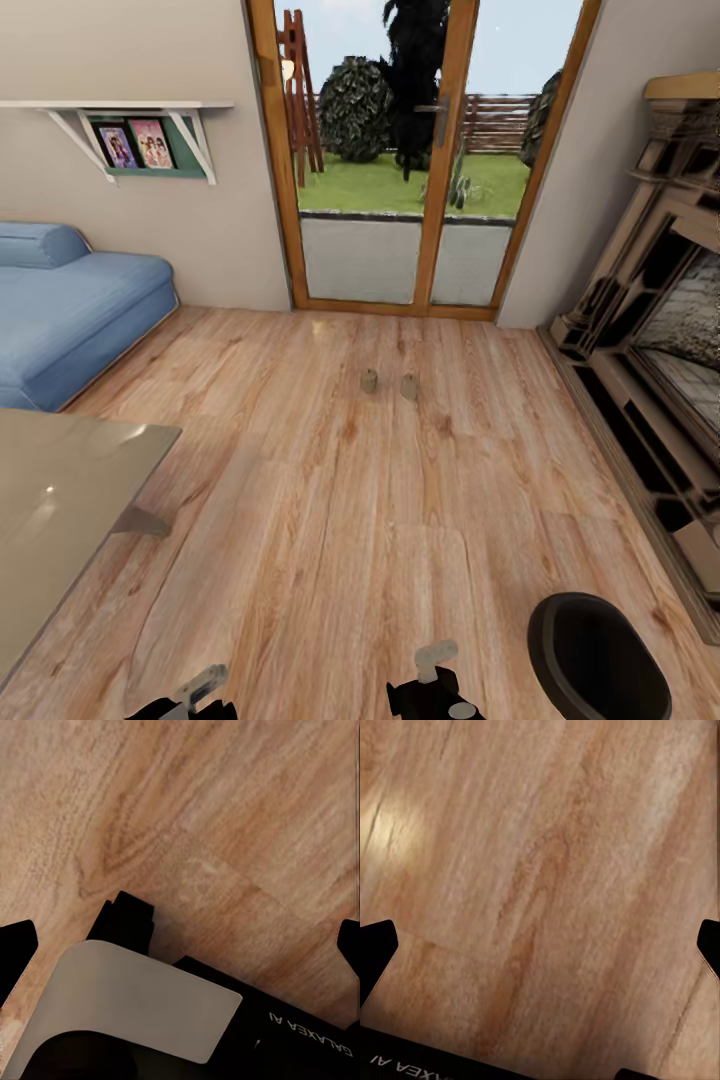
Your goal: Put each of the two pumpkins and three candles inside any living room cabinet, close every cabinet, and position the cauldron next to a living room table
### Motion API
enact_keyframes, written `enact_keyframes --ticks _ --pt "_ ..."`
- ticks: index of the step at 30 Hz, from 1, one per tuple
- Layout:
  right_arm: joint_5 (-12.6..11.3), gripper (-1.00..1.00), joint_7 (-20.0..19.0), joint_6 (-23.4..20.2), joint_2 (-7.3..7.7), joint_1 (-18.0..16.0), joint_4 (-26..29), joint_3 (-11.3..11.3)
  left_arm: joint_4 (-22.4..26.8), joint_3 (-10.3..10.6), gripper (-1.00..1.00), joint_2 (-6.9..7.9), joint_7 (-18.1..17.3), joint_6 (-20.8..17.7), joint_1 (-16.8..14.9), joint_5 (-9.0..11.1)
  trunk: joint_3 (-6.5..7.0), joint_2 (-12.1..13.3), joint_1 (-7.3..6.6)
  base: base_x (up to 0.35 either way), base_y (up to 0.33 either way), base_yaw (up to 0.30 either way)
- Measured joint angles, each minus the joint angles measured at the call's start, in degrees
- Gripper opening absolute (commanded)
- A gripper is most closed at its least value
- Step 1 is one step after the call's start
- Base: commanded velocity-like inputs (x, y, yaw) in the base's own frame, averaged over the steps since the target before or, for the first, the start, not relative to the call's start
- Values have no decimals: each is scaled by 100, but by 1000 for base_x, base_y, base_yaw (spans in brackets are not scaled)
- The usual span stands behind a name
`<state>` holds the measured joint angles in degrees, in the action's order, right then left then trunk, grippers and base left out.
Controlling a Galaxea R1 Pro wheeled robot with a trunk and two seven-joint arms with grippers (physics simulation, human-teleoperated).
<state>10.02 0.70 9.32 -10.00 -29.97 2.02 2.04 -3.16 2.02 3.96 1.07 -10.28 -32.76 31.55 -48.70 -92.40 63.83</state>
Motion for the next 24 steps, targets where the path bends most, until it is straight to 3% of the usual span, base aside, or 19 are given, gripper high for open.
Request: enact_keyframes --ticks 14,24 --pt "-6 100 0 0 0 0 0 -1 3 0 100 -20 -6 0 -1 -9 -99 0 0 333 26 -185" --pt "-9 100 5 291 0 0 0 -1 7 0 100 -26 -127 0 0 -9 -103 0 0 336 0 -158"
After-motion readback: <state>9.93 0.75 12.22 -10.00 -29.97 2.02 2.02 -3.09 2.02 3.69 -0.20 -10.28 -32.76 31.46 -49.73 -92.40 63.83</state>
